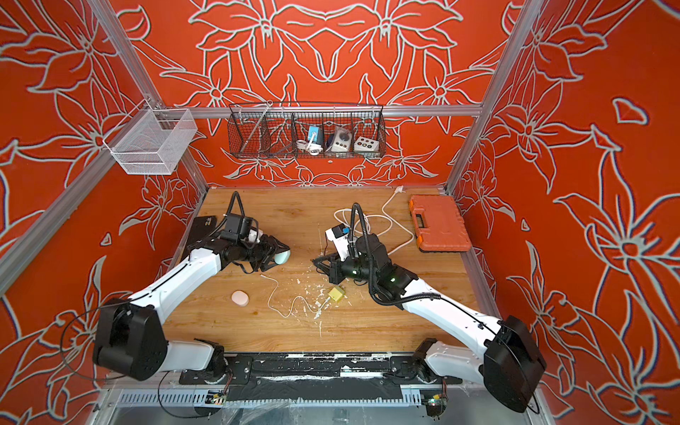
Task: Charge the bluetooth headset
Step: Place the bluetooth headset at the center of the board.
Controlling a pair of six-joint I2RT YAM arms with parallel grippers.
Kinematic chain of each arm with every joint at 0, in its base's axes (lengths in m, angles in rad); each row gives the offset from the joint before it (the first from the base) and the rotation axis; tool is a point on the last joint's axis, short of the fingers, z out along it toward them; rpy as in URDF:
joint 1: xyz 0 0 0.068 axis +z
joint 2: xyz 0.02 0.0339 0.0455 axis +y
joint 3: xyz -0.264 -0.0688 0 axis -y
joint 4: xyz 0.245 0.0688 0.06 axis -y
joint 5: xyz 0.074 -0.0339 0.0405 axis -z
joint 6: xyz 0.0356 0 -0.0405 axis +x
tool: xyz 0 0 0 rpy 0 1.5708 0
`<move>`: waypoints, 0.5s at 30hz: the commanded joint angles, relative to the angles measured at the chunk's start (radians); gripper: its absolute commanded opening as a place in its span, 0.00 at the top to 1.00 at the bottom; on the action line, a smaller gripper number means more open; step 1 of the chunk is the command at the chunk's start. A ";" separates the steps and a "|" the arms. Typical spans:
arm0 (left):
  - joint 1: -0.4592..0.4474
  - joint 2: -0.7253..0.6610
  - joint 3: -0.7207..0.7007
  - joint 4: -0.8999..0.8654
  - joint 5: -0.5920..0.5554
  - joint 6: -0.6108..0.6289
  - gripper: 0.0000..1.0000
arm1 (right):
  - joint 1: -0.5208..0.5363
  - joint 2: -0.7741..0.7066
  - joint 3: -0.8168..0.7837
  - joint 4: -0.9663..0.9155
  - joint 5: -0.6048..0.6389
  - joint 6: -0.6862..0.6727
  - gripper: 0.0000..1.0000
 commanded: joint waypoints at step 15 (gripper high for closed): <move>-0.097 0.395 0.305 -0.342 -0.260 0.598 0.50 | -0.005 0.009 -0.038 0.022 0.023 0.006 0.99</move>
